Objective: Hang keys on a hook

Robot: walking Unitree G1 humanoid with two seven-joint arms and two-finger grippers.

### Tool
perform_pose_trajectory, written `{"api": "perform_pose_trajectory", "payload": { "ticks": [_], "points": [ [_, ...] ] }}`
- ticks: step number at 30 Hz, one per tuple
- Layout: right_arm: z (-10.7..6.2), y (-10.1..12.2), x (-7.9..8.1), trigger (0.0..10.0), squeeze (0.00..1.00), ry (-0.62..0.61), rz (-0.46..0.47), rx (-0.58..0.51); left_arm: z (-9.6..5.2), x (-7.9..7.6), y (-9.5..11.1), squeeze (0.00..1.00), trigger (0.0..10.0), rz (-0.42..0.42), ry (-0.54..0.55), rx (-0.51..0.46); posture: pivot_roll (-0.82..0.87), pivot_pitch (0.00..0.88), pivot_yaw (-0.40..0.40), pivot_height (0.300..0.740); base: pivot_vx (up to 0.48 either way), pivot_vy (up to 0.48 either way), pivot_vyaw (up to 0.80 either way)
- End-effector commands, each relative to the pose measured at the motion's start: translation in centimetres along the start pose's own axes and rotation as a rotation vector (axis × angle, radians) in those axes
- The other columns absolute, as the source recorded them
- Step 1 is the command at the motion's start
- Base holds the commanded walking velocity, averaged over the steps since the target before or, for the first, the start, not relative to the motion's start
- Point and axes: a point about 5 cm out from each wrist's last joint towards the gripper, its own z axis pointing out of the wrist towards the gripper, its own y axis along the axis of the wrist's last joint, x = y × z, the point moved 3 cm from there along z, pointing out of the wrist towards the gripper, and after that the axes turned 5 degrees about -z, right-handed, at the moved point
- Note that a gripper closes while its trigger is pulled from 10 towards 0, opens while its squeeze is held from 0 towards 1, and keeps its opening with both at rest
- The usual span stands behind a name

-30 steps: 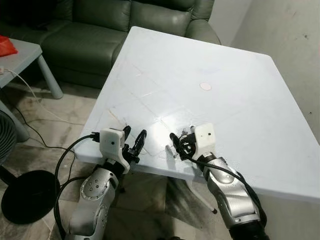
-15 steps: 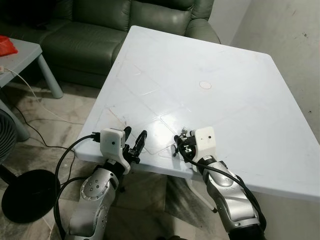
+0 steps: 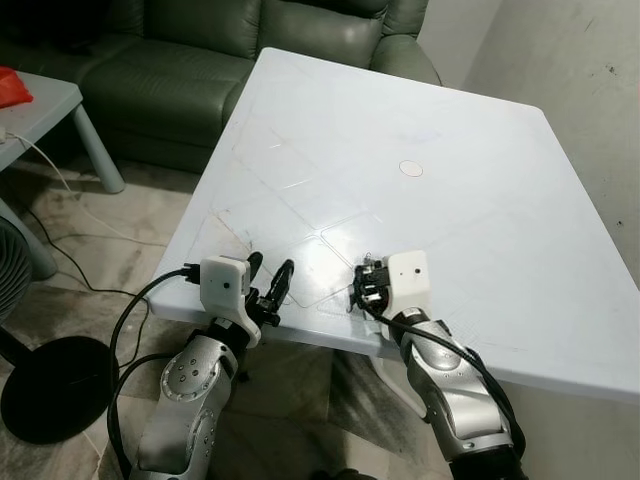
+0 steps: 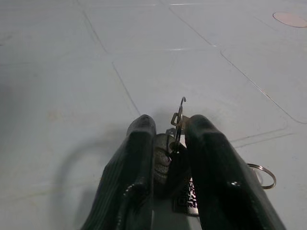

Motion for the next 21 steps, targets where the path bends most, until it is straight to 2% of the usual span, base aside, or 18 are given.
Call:
{"api": "perform_pose_trajectory", "payload": {
  "ticks": [1,8,21],
  "points": [
    [0.00,-0.08,-0.27,0.0,0.00,-0.022,-0.001,0.008,-0.03,-0.46,0.30,0.00,10.0,-0.001,-0.005,-0.008,-0.04,0.156,-0.159,0.724,0.000,0.000,0.00],
    [0.05,-0.11,-0.10,0.0,0.00,-0.041,-0.008,0.011,-0.01,-0.50,0.39,0.00,10.0,-0.003,-0.004,-0.010,-0.04,0.157,-0.158,0.724,0.000,0.000,0.00],
    [0.07,-0.25,-0.73,0.0,0.00,-0.114,-0.037,0.020,-0.02,-0.23,0.60,0.00,10.0,-0.004,0.007,-0.014,-0.04,0.167,-0.157,0.724,0.000,0.000,0.00]
  ]
}}
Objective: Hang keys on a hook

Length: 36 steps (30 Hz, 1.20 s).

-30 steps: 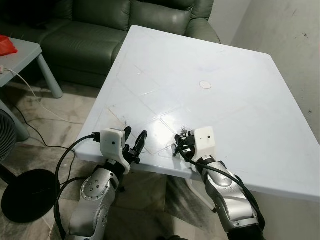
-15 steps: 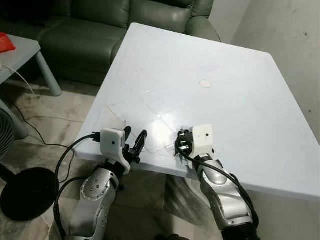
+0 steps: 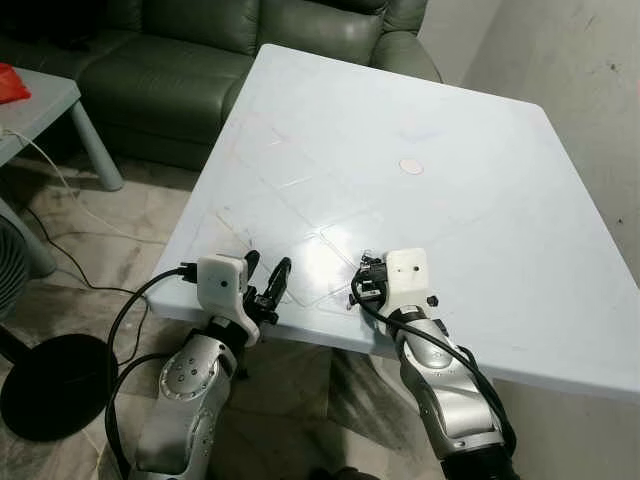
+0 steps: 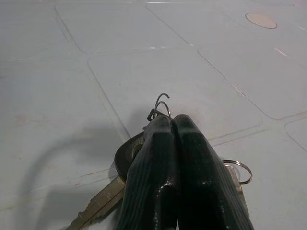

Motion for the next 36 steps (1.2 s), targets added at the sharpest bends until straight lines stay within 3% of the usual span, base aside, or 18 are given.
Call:
{"api": "perform_pose_trajectory", "payload": {
  "ticks": [1,5,9,11,12,18,27,28,30,31,36],
  "points": [
    [0.0,-0.3,-0.4,0.0,0.00,-0.015,0.018,0.013,0.0,-0.5,0.2,0.00,10.0,-0.003,-0.013,-0.005,-0.04,0.167,-0.157,0.724,0.000,0.000,0.00],
    [-0.1,0.9,-0.7,0.0,0.00,0.010,0.108,-0.054,0.2,-0.4,0.3,0.00,10.0,-0.005,-0.013,-0.007,-0.04,0.167,-0.157,0.724,0.000,0.000,0.00],
    [-0.2,1.7,-1.1,0.0,0.00,0.023,0.141,-0.108,0.4,-0.5,0.4,0.00,10.0,-0.004,-0.018,-0.009,-0.05,0.161,-0.151,0.724,0.000,0.000,0.00],
    [-0.2,1.6,-0.9,0.2,0.00,0.051,0.170,-0.096,0.4,-0.5,0.4,0.00,10.0,-0.004,-0.020,-0.009,-0.05,0.156,-0.148,0.724,0.000,0.000,0.00],
    [-0.2,1.4,-0.6,10.0,0.00,0.083,0.164,-0.079,0.5,-0.5,0.4,0.00,10.0,-0.003,-0.021,-0.009,-0.05,0.153,-0.148,0.724,0.000,0.000,0.00],
    [-0.2,1.0,-0.4,10.0,0.00,0.092,0.158,-0.064,0.5,-0.5,0.4,0.00,10.0,0.000,-0.024,-0.010,-0.05,0.150,-0.147,0.724,0.000,0.000,0.00],
    [-0.6,-0.6,0.9,10.0,0.00,0.146,0.014,-0.004,0.6,-0.5,0.6,0.00,10.0,0.002,-0.024,-0.014,-0.04,0.146,-0.147,0.724,0.000,0.000,0.00],
    [-0.8,-0.8,1.2,10.0,0.80,0.156,0.004,-0.007,0.6,-0.5,0.6,0.00,10.0,0.002,-0.023,-0.015,-0.04,0.144,-0.148,0.724,0.000,0.000,0.00],
    [-0.8,-1.2,1.3,10.0,0.80,0.147,0.024,0.017,0.6,-0.4,0.6,0.00,10.0,0.001,-0.023,-0.015,-0.04,0.146,-0.146,0.724,0.000,0.000,0.00],
    [-0.8,-1.2,1.2,10.0,1.00,0.140,0.013,0.015,0.6,-0.4,0.6,0.00,10.0,0.002,-0.022,-0.015,-0.04,0.144,-0.148,0.724,0.000,0.000,0.00],
    [-0.7,-1.0,1.2,10.0,1.00,0.130,0.011,0.012,0.6,-0.4,0.6,0.00,10.0,0.002,-0.021,-0.015,-0.04,0.146,-0.147,0.724,0.000,0.000,0.00]
  ]
}}
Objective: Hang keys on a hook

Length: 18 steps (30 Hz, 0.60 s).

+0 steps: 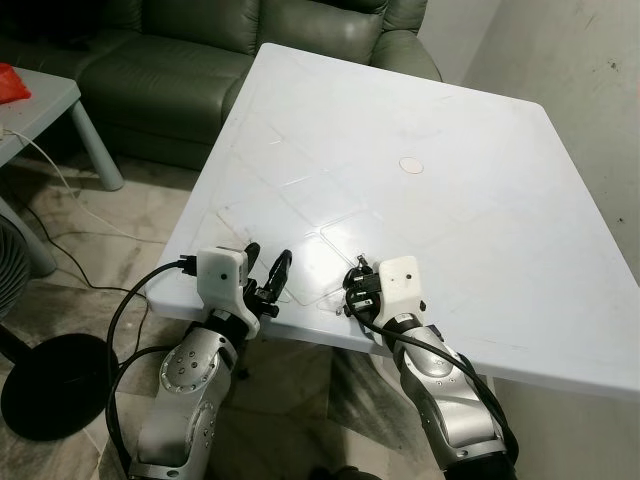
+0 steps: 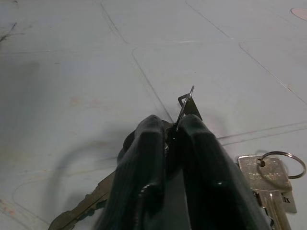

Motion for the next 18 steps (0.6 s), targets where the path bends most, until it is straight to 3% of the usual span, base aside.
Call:
{"api": "perform_pose_trajectory", "payload": {
  "ticks": [1,3,4,5,6,7,18],
  "points": [
    [-0.11,-0.49,-0.24,10.0,1.00,-0.020,-0.012,0.032,0.09,-0.35,-0.14,0.00,10.0,-0.006,-0.014,0.008,-0.04,0.146,-0.147,0.724,0.000,0.000,0.00],
    [0.03,-0.39,-0.38,10.0,1.00,-0.030,-0.016,0.035,0.11,-0.33,-0.11,0.00,10.0,-0.006,-0.013,0.007,-0.04,0.146,-0.147,0.724,0.000,0.000,0.00],
    [0.08,-0.31,-0.41,10.0,0.93,-0.031,-0.014,0.033,0.13,-0.31,-0.10,0.00,10.0,-0.007,-0.013,0.006,-0.04,0.148,-0.146,0.724,0.000,0.000,0.00],
    [0.12,-0.25,-0.48,10.0,0.64,-0.036,-0.009,0.034,0.15,-0.30,-0.09,0.00,10.0,-0.007,-0.012,0.006,-0.04,0.148,-0.146,0.724,0.000,0.000,0.00],
    [0.14,-0.23,-0.52,10.0,0.64,-0.040,-0.006,0.035,0.16,-0.29,-0.09,0.00,10.0,-0.007,-0.012,0.006,-0.04,0.148,-0.146,0.724,0.000,0.000,0.00],
    [0.19,-0.24,-0.54,10.0,0.00,-0.045,0.002,0.041,0.15,-0.27,-0.07,0.00,10.0,-0.007,-0.012,0.006,-0.04,0.148,-0.146,0.724,0.000,0.000,0.00],
    [0.62,-0.11,-0.12,10.0,0.00,-0.073,0.105,0.087,0.15,-0.07,0.05,0.00,10.0,-0.005,-0.004,0.003,-0.04,0.153,-0.144,0.724,0.000,0.000,0.00]
  ]
}}
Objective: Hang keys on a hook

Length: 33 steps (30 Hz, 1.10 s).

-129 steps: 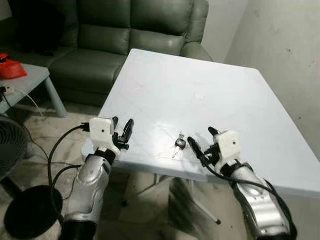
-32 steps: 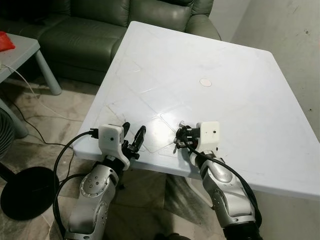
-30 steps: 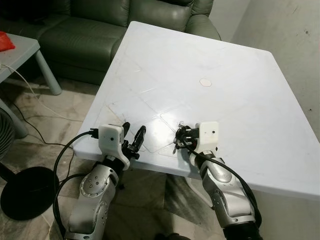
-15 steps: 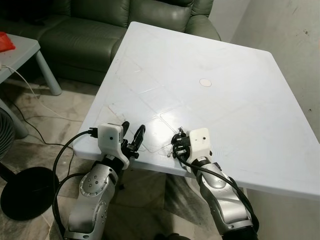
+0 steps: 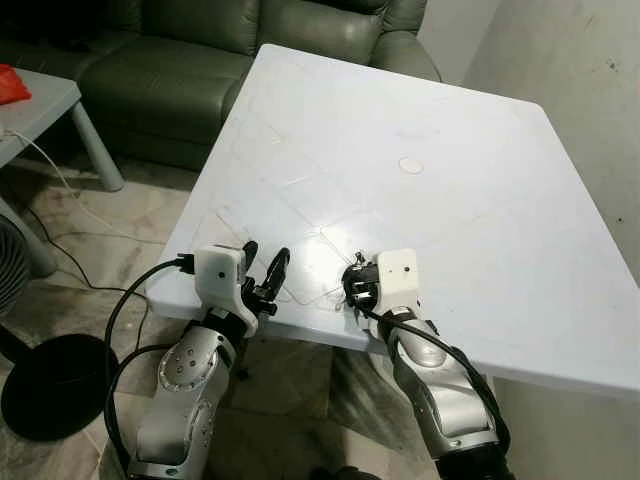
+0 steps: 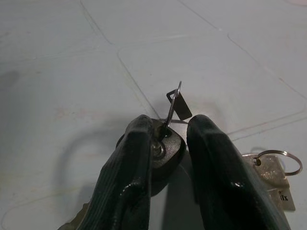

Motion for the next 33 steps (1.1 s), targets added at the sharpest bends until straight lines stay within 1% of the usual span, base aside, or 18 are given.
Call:
{"api": "perform_pose_trajectory", "payload": {
  "ticks": [1,12,14,21,22,23,24,25,26,27,28,29,33],
  "points": [
    [-0.1,-0.6,-0.3,10.0,0.00,-0.015,0.038,0.037,0.1,-0.2,-0.1,0.00,10.0,-0.007,-0.005,0.009,-0.04,0.153,-0.144,0.724,0.000,0.000,0.00],
    [0.1,0.0,-0.2,10.0,0.00,-0.012,0.105,0.030,0.1,-0.2,-0.1,0.00,10.0,-0.008,-0.006,0.008,-0.03,0.153,-0.145,0.724,0.000,0.000,0.00],
    [0.1,0.2,-0.1,10.0,0.00,0.001,0.108,0.012,0.1,-0.2,-0.1,0.00,10.0,-0.007,-0.005,0.008,-0.03,0.153,-0.144,0.724,0.000,0.000,0.00],
    [0.0,0.2,-0.1,10.0,0.00,-0.002,0.110,0.007,0.1,-0.2,-0.1,0.00,10.0,-0.007,-0.005,0.008,-0.03,0.153,-0.145,0.724,0.000,0.000,0.00],
    [0.0,0.3,0.0,8.4,0.00,-0.002,0.112,0.003,0.1,-0.2,-0.1,0.00,10.0,-0.007,-0.005,0.008,-0.03,0.154,-0.145,0.724,0.000,0.000,0.00],
    [0.0,0.3,0.0,7.8,0.00,-0.002,0.113,0.002,0.1,-0.2,-0.1,0.00,10.0,-0.007,-0.005,0.008,-0.03,0.153,-0.144,0.724,0.000,0.000,0.00],
    [0.0,0.3,0.0,5.0,0.00,-0.002,0.113,0.001,0.1,-0.2,-0.1,0.00,10.0,-0.008,-0.005,0.008,-0.03,0.153,-0.145,0.724,0.000,0.000,0.00],
    [-0.1,0.3,0.1,4.4,0.00,0.000,0.116,0.001,0.1,-0.2,-0.1,0.00,10.0,-0.008,-0.005,0.008,-0.03,0.156,-0.143,0.724,0.000,0.000,0.00],
    [-0.1,0.3,0.1,4.4,0.00,0.001,0.118,0.001,0.0,-0.2,-0.1,0.00,10.0,-0.008,-0.005,0.008,-0.03,0.156,-0.143,0.724,0.000,0.000,0.00],
    [0.0,0.3,0.2,8.7,0.00,0.004,0.119,0.003,0.1,-0.2,-0.1,0.00,10.0,-0.009,-0.004,0.008,-0.03,0.156,-0.143,0.724,0.000,0.000,0.00],
    [0.0,0.3,0.2,8.7,0.00,0.004,0.119,0.003,0.0,-0.2,-0.1,0.00,10.0,-0.009,-0.004,0.008,-0.03,0.157,-0.146,0.724,0.000,0.000,0.00],
    [0.0,0.3,0.2,10.0,0.00,0.004,0.120,0.003,0.0,-0.2,-0.1,0.00,10.0,-0.010,-0.004,0.008,-0.03,0.157,-0.146,0.724,0.000,0.000,0.00],
    [0.0,0.6,0.3,10.0,0.00,0.014,0.131,-0.007,0.0,-0.2,-0.1,0.00,10.0,-0.010,-0.001,0.008,-0.03,0.157,-0.146,0.724,0.000,0.000,0.00]
  ]
}}
